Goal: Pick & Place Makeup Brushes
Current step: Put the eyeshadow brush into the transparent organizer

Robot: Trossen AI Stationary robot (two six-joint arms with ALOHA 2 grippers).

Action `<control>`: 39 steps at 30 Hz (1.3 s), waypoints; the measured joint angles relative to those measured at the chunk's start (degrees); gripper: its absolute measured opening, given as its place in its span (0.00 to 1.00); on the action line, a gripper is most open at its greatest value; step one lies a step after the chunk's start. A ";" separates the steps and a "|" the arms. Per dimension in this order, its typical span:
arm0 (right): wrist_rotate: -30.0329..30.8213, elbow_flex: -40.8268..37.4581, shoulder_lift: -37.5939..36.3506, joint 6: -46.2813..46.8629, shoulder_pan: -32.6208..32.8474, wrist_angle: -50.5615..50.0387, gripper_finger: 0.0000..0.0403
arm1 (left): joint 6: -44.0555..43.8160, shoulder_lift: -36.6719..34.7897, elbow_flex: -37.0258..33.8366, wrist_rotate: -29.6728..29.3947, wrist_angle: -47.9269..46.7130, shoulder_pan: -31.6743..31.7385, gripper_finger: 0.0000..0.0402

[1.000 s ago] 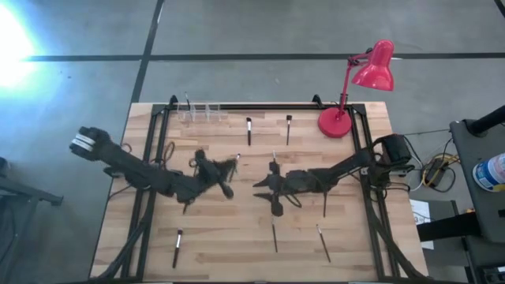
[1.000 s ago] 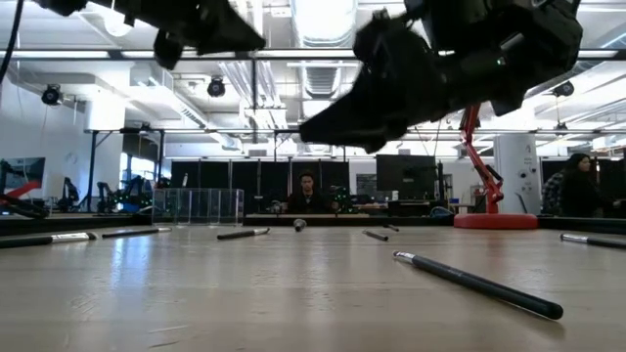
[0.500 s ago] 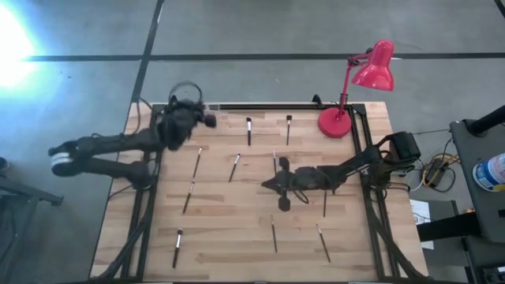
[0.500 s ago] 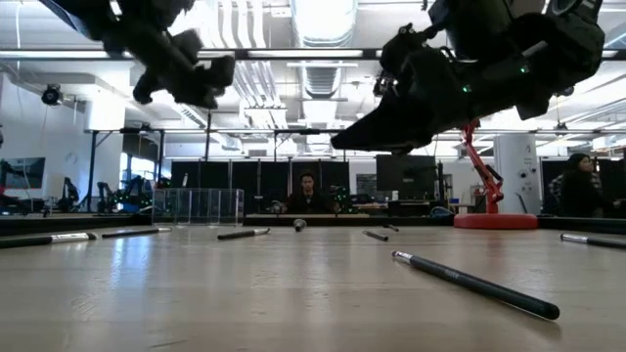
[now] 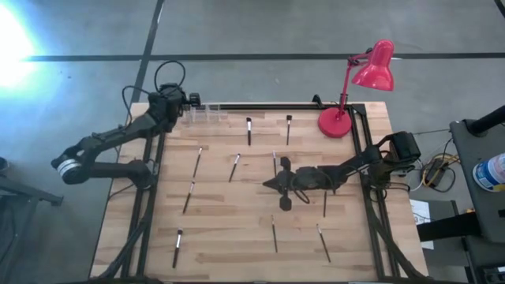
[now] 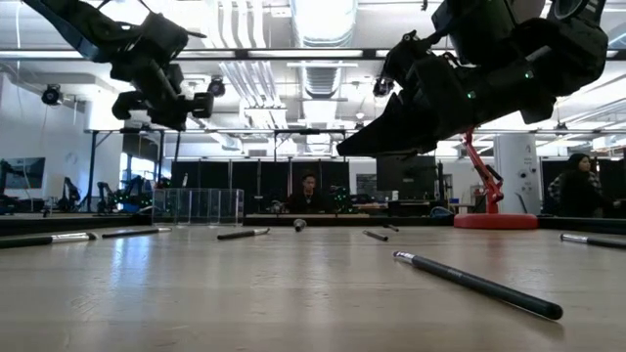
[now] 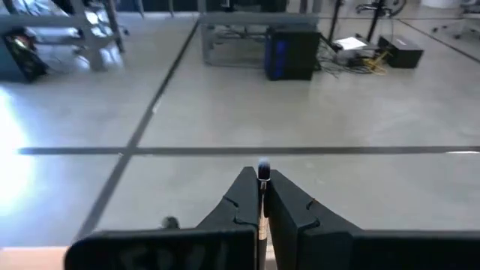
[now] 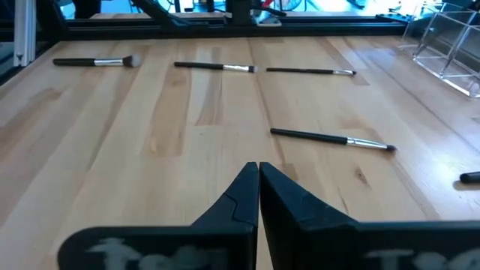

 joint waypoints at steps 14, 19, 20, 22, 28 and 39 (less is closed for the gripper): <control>-0.04 0.00 0.00 -0.02 0.02 0.04 0.02 | -0.02 7.89 0.10 -0.27 5.02 3.18 0.02; -0.09 0.00 0.02 -0.02 0.02 0.04 0.02 | -0.26 10.90 1.43 -0.23 5.46 3.47 0.02; -0.11 0.00 0.02 -0.02 0.02 0.04 0.02 | -0.77 11.34 1.46 -0.20 5.41 3.48 0.02; -0.10 0.00 0.02 -0.02 0.02 0.02 0.02 | -2.37 12.00 1.46 -0.11 5.11 3.63 0.02; -0.09 -0.02 0.02 -0.02 0.16 0.00 0.02 | -6.37 13.20 1.35 0.28 1.75 4.81 0.02; -0.11 -0.04 0.07 0.10 0.33 0.00 0.02 | -11.99 13.18 1.37 5.82 -1.10 5.99 0.14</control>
